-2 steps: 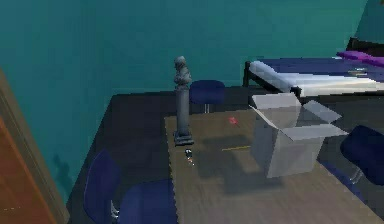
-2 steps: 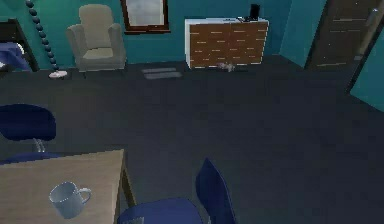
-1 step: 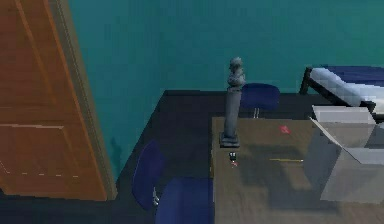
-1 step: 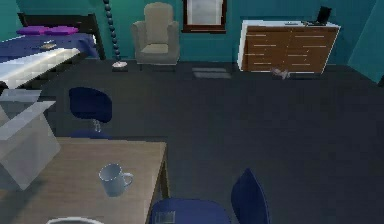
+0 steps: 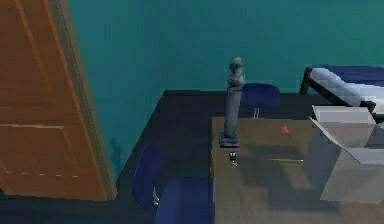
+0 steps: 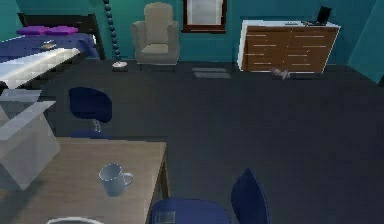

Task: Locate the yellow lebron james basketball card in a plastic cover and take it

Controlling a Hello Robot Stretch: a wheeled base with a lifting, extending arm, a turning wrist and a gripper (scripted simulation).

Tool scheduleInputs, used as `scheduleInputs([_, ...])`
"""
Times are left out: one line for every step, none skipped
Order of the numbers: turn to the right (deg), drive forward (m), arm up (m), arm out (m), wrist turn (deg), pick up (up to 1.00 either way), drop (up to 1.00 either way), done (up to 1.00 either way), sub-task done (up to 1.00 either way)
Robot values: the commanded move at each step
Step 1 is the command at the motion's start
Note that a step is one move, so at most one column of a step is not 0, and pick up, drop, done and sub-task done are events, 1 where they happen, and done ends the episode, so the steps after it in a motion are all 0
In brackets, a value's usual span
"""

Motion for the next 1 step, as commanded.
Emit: scheduleInputs([0.0,0.00,0.14,0.00,0.0,0.00,0.00,0.00,0.00])
